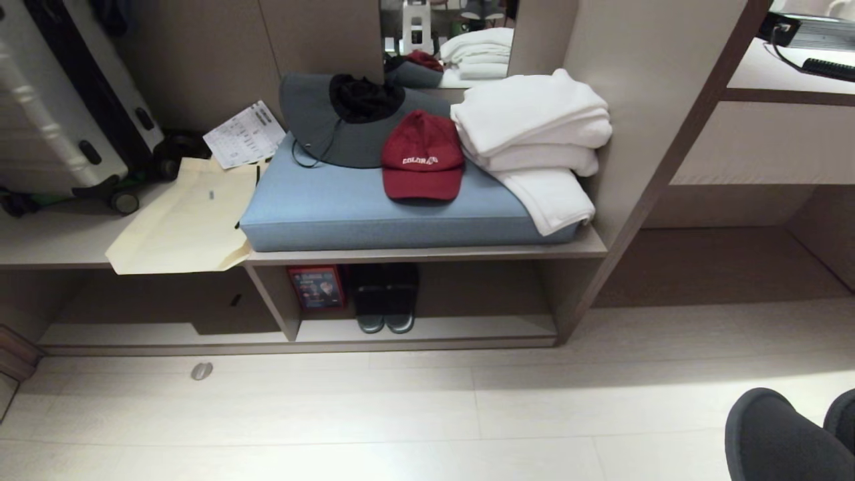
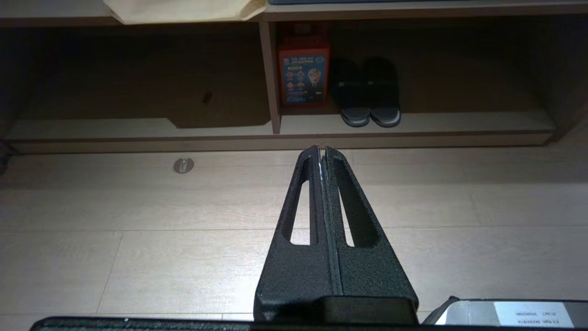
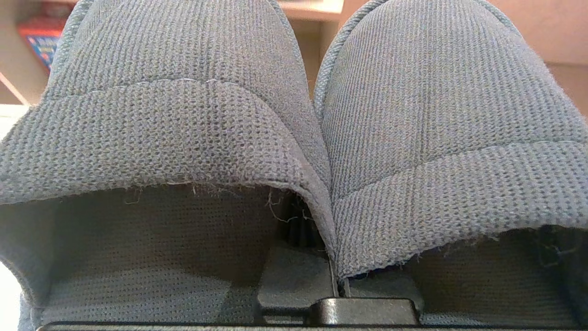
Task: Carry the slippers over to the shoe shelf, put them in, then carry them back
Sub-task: Place the slippers on the floor
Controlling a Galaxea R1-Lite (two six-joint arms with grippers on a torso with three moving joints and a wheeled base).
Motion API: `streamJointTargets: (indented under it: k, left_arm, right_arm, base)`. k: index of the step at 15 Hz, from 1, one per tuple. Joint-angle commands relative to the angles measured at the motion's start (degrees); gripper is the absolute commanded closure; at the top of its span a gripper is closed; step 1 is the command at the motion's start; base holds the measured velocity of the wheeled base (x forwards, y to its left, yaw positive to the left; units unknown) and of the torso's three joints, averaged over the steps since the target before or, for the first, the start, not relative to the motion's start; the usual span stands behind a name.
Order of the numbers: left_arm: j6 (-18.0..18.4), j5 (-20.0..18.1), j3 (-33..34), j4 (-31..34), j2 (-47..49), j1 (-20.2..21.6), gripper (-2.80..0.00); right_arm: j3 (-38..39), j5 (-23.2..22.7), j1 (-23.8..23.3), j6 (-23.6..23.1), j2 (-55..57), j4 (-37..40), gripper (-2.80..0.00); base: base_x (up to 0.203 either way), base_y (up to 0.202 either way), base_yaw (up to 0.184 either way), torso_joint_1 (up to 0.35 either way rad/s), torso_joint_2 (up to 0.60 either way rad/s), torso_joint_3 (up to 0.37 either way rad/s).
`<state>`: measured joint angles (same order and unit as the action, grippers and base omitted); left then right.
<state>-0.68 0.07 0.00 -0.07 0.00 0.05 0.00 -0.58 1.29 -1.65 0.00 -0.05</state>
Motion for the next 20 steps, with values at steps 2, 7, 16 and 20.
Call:
streamJointTargets:
  k: [2, 7, 16, 20]
  left_arm:
    - [-0.11, 0.01, 0.06, -0.02, -0.04, 0.01, 0.0]
    - [-0.02, 0.01, 0.09, -0.02, -0.09, -0.05, 0.0]
    - [-0.11, 0.01, 0.09, -0.02, 0.0, -0.05, 0.0]
    - [0.24, 0.01, 0.0, -0.02, -0.09, -0.03, 0.0]
  right_arm:
    - [0.0, -0.03, 0.03, -0.02, 0.09, -0.04, 0.0]
    - [0.0, -0.03, 0.03, -0.02, 0.09, -0.04, 0.0]
    - [0.0, -0.03, 0.03, -0.02, 0.09, -0.04, 0.0]
    - [0.0, -0.03, 0.03, -0.02, 0.09, -0.04, 0.0]
  base:
    - [0.0, 0.0, 0.0, 0.003, 0.0, 0.198]
    - [0.0, 0.0, 0.0, 0.002, 0.0, 0.206]
    - [0.0, 0.0, 0.0, 0.001, 0.0, 0.197]
    - [0.0, 0.0, 0.0, 0.005, 0.0, 0.027]
